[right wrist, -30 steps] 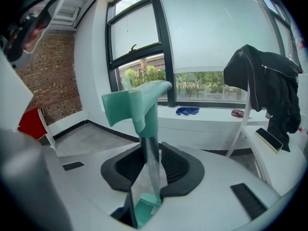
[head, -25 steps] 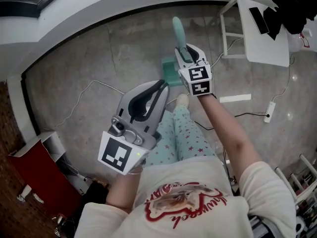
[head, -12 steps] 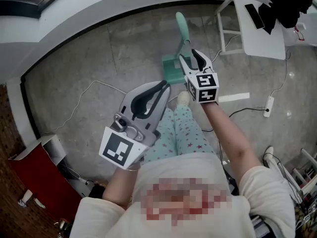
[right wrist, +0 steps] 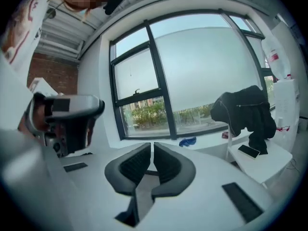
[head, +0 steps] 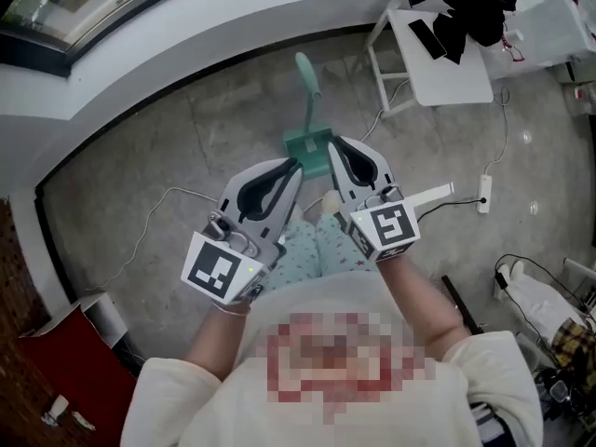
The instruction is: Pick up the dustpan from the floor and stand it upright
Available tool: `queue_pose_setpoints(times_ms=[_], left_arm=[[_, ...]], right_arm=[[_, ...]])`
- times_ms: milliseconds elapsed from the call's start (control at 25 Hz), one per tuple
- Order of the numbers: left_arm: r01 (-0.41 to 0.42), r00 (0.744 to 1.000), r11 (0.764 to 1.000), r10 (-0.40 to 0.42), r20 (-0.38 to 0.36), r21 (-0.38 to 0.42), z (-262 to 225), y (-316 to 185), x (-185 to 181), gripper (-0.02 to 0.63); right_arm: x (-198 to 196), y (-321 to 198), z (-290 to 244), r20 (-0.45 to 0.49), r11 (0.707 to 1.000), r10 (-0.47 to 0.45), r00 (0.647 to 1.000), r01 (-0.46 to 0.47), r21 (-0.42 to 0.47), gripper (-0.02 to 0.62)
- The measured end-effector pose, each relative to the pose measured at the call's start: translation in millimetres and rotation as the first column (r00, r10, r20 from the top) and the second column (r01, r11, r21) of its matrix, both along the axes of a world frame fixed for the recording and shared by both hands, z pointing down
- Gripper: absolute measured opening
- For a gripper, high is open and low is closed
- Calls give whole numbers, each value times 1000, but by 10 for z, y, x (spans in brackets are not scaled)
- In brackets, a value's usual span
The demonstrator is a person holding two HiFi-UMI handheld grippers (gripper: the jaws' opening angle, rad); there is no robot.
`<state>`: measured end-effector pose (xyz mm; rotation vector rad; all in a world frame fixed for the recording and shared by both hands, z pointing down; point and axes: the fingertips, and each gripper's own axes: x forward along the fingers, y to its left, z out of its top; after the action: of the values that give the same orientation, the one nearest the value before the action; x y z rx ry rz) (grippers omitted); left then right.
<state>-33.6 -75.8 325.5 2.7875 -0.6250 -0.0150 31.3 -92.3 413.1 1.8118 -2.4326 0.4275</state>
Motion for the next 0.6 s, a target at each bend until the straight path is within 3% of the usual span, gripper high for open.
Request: queue_pose_setpoints(times_ms=[160,280,440,600], left_arm=[[-58,998,998,57,24,28,-110,218,44,40],[-74,997,996,73,24,41,-265,437,46,40],[-35,999,998,34,15,54,-372,621,151,40],[22,1000,997,-23,21,70,-373,909,378,40]], right_arm=[[45,232,-497,20,998,21,1000,-22,65,27],[-50,417,-908,-59,988,-10,998,19,155,26],[-98,581,-1126,-86,970,-105,991,121,211,26],[56,912,-1085,-53,970,-143,988,151,190,26]])
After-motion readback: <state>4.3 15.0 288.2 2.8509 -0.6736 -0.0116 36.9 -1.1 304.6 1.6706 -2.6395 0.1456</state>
